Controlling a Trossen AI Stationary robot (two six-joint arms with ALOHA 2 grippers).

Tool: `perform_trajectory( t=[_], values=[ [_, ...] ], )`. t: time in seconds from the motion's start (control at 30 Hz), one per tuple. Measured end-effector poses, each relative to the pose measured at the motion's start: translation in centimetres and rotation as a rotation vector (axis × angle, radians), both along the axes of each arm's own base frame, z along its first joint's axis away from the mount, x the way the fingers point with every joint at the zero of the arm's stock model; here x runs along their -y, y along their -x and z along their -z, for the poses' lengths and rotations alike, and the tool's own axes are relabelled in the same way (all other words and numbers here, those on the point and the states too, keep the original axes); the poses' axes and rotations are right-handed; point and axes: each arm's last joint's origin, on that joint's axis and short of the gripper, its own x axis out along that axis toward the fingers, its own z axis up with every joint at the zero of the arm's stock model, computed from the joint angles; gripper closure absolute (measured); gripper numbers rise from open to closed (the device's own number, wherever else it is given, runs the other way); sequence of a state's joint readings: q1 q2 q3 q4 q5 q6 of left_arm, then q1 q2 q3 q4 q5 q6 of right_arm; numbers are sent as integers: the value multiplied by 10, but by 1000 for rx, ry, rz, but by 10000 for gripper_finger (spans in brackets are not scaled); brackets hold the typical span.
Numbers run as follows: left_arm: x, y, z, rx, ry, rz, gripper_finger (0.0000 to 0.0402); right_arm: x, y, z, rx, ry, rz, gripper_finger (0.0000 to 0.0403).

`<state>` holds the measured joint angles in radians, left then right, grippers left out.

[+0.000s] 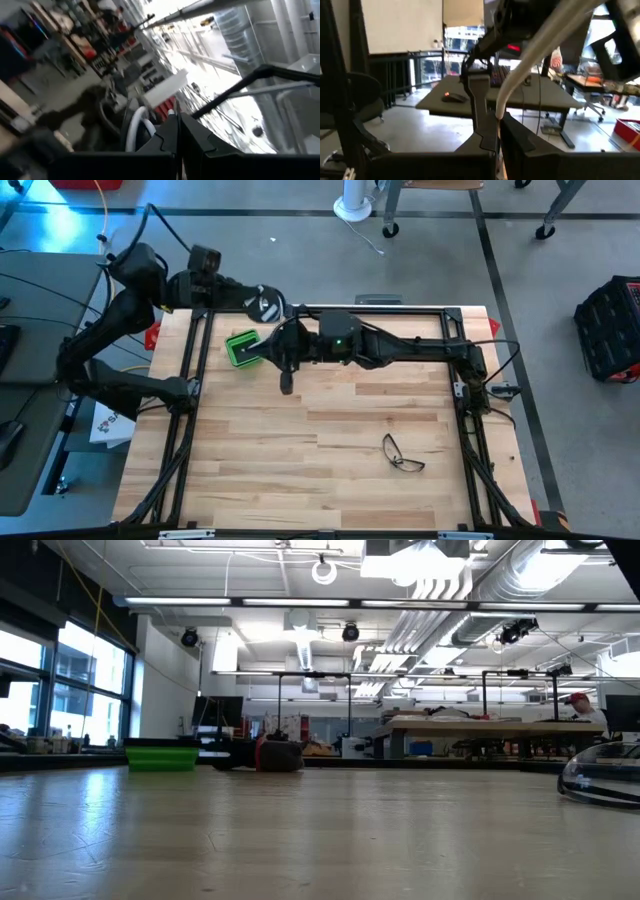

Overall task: Coil cords
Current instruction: Coil the white wire on the spool

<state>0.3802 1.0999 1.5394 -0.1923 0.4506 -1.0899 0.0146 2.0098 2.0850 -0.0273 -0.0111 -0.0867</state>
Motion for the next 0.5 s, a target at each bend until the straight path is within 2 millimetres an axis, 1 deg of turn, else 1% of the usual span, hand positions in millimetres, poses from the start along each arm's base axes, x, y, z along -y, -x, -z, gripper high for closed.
perform_trajectory(
  t=[0.17, 0.5],
  values=[
    [8, -3, 5, -55, 45, 44, 402, -2, 0, -5, 49, -4, -77, 402],
    [19, -9, 10, -102, 78, 94, 402, -3, 1, -7, 69, -30, -96, 403]
  ],
)
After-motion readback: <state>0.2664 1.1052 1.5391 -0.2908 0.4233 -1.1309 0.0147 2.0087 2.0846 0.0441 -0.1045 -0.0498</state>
